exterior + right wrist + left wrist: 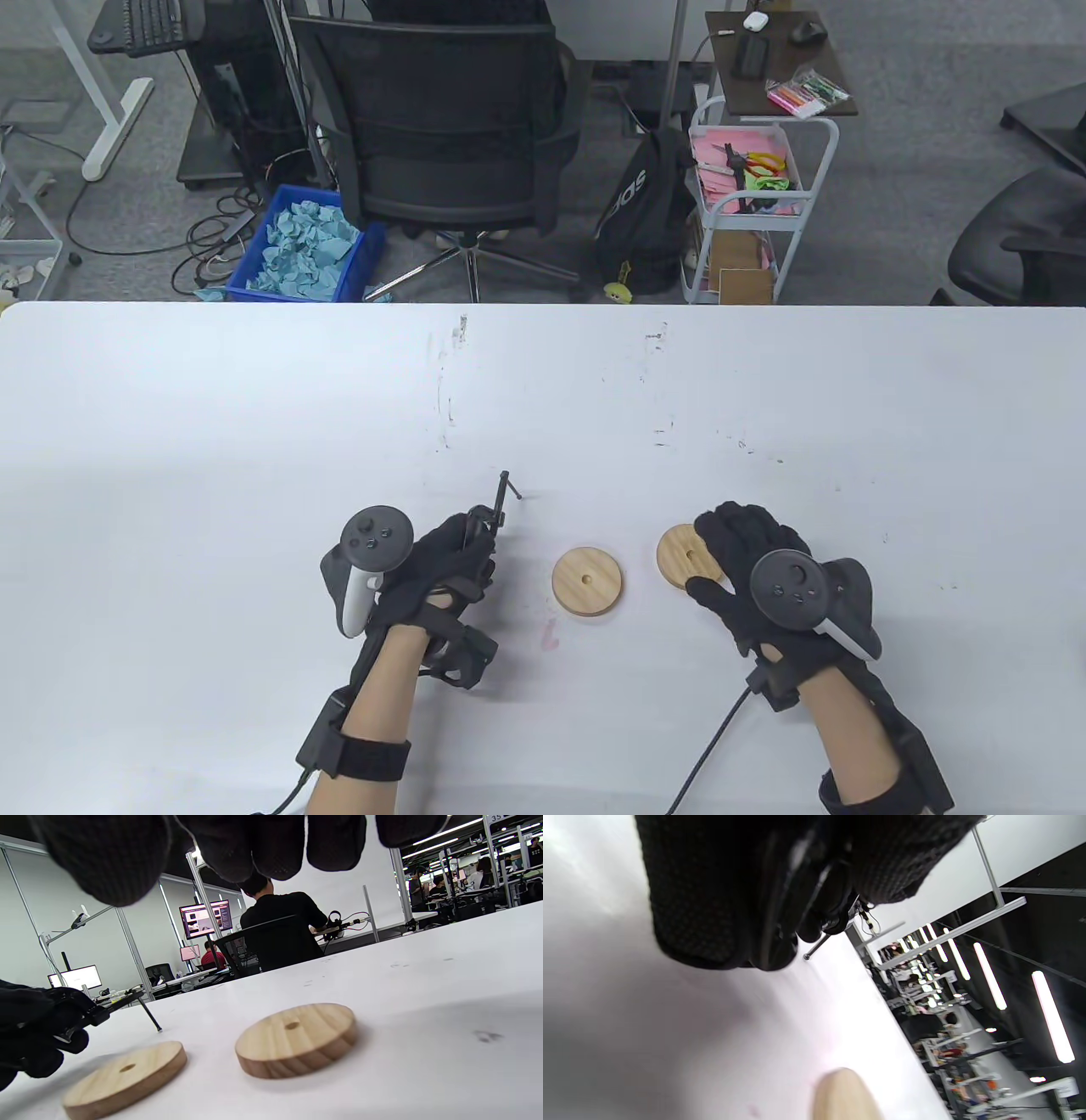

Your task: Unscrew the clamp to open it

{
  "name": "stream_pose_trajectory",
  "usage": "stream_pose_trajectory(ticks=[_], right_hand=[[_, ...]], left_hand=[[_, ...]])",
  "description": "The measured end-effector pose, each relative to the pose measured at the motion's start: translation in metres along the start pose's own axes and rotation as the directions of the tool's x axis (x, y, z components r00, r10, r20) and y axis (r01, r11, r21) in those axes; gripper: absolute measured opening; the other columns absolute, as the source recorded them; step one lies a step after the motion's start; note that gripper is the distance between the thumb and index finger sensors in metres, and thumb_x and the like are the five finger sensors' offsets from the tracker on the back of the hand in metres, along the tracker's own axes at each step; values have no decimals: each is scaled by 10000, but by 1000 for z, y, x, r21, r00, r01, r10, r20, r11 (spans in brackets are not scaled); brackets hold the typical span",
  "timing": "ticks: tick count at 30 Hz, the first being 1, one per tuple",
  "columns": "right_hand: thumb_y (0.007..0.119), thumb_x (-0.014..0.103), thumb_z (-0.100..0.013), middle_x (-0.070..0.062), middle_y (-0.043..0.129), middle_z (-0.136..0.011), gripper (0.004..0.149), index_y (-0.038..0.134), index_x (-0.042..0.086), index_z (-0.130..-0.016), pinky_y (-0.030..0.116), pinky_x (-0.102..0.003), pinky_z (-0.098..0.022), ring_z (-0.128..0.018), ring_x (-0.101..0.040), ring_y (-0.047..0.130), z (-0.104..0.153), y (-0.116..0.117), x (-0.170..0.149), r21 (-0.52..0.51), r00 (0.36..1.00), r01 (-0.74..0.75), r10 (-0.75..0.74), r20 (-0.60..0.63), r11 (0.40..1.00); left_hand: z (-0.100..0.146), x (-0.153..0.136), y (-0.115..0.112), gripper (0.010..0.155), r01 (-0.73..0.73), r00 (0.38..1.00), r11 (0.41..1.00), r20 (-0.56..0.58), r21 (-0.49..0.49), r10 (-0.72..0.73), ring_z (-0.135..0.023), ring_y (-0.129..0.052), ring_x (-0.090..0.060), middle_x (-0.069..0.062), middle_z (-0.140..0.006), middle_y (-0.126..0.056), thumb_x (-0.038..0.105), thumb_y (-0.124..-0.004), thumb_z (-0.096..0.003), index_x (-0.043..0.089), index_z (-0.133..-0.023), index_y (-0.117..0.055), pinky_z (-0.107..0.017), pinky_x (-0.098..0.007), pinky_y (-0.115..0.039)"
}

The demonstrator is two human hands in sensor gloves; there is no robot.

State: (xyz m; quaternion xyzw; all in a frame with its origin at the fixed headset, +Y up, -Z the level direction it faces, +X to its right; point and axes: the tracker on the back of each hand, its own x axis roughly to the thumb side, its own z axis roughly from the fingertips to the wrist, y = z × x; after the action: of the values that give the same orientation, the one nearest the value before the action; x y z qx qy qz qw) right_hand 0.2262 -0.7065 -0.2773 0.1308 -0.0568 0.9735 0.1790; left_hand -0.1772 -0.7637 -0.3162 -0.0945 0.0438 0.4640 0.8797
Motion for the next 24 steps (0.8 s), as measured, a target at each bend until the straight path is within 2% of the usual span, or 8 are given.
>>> stream_pose_trajectory(ticks=[3, 7, 12, 15, 18, 24], right_hand=[[776, 557, -386, -44, 510, -1066, 742, 562, 252, -1027, 456, -648, -698, -1023, -436, 531, 10, 1, -13, -3, 999, 29, -29, -29, 1000], [780, 548, -388, -46, 510, -1066, 733, 569, 249, -1024, 447, -651, -700, -1024, -439, 524, 16, 4, -23, -10, 998, 32, -33, -55, 999], [780, 546, -388, -45, 509, -1066, 732, 569, 249, -1023, 443, -652, -700, -1025, -439, 521, 18, 5, -25, -8, 998, 8, -9, -64, 1000], [779, 545, -389, -45, 509, -1066, 732, 567, 249, -1024, 442, -653, -700, -1026, -439, 520, 19, 4, -25, -13, 998, 9, -10, -70, 1000], [778, 545, -389, -46, 507, -1067, 730, 568, 250, -1023, 440, -653, -701, -1026, -441, 516, 20, 3, -26, -13, 997, 9, -10, -81, 1000], [776, 546, -390, -47, 504, -1068, 728, 572, 248, -1023, 437, -655, -700, -1026, -444, 513, 20, 2, -27, -10, 996, 12, -13, -91, 1000]], left_hand=[[0, 1, -3, 516, 104, 994, 994, -21, 42, -103, -530, -1128, -184, -261, -913, -812, 430, -840, -481, 91, -870, -840, -322, -236, -1017], [0, 5, -9, 497, 191, 981, 978, -28, 77, -190, -500, -1132, -151, -247, -891, -847, 440, -855, -473, 103, -838, -877, -293, -210, -1022], [1, 8, -14, 477, 267, 963, 959, -48, 97, -263, -465, -1133, -112, -219, -885, -869, 452, -866, -466, 114, -798, -920, -265, -167, -1028], [2, 9, -14, 468, 315, 949, 942, -65, 118, -309, -454, -1118, -120, -195, -882, -883, 469, -882, -460, 122, -767, -948, -244, -179, -1005], [2, 13, -12, 491, 472, 880, 874, -113, 116, -460, -438, -1086, -141, -157, -892, -884, 534, -857, -456, 149, -738, -973, -214, -194, -948], [-1, 13, -11, 568, 675, 735, 731, -190, 104, -651, -488, -1021, -184, -196, -947, -805, 584, -842, -442, 130, -769, -941, -284, -246, -912]])
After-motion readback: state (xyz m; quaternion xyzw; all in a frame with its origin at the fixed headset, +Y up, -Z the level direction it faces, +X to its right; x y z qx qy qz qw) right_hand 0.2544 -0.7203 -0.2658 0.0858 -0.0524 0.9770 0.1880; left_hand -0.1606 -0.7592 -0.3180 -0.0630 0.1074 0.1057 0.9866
